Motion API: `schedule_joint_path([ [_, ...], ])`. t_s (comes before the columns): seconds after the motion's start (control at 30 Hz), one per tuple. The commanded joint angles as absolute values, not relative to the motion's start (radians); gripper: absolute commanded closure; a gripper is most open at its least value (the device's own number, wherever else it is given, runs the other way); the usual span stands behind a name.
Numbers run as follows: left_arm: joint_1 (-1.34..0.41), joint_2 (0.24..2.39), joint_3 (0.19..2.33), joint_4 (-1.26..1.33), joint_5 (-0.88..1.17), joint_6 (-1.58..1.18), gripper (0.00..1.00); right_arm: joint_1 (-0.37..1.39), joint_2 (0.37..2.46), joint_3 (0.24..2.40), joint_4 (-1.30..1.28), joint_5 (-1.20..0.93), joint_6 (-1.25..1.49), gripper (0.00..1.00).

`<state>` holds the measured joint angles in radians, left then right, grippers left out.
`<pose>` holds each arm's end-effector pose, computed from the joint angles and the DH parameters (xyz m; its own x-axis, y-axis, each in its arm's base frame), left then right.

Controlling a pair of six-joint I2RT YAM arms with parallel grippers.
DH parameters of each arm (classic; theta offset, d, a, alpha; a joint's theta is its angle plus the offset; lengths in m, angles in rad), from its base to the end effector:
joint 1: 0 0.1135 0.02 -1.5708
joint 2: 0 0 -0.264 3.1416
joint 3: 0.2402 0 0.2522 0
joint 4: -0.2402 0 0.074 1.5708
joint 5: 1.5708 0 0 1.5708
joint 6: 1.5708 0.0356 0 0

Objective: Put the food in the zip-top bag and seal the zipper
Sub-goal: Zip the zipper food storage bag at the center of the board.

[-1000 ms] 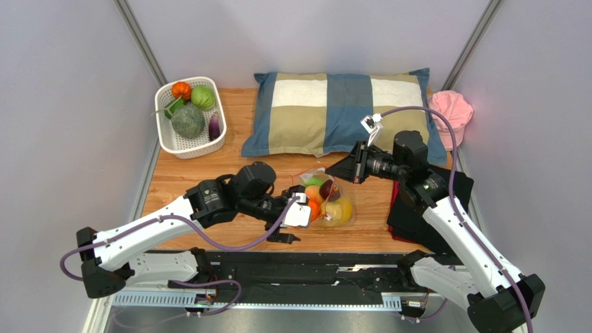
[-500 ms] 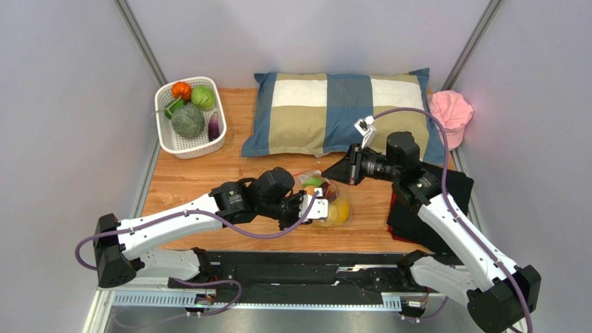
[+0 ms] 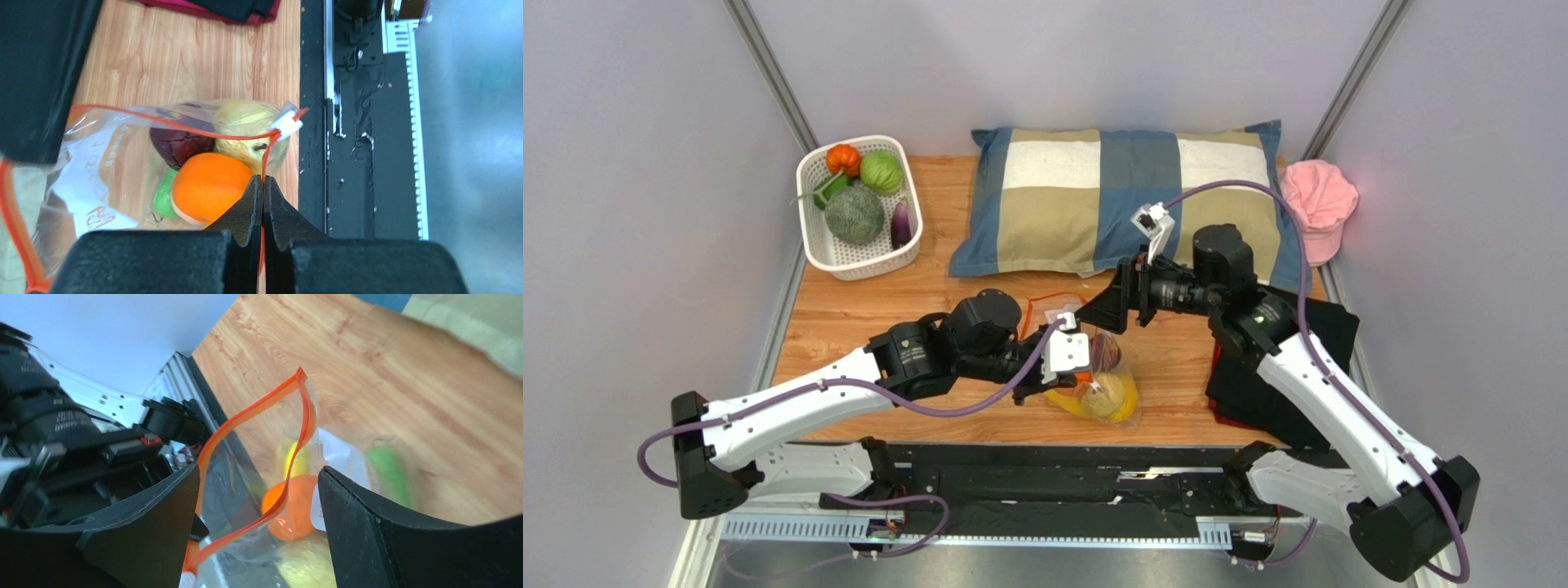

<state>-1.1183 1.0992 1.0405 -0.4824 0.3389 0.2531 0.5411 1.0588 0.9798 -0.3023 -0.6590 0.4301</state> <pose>0.0944 -0.2213 0.3388 0.0256 0.4876 -0.8727 0.9982 0.0351 0.0489 0.1897 0.1394 0.3461 -0.6628 -0.0137 -0.7486 -0.6799 0.4298 0.5941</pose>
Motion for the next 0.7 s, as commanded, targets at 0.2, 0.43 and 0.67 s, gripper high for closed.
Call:
schedule_joint_path([
  [0.2,-1.031,1.189,1.179,-0.385,0.458,0.048,1.00,0.509,0.599,0.945,-0.649,-0.549,-0.098,0.29],
  [0.43,-1.022,1.244,1.190,-0.288,0.506,0.006,1.00,0.509,0.420,0.845,-0.664,-0.603,-0.124,0.34],
  [0.67,-1.022,1.299,1.227,-0.241,0.531,-0.028,1.00,0.509,0.436,0.733,-0.560,-0.630,-0.199,0.37],
])
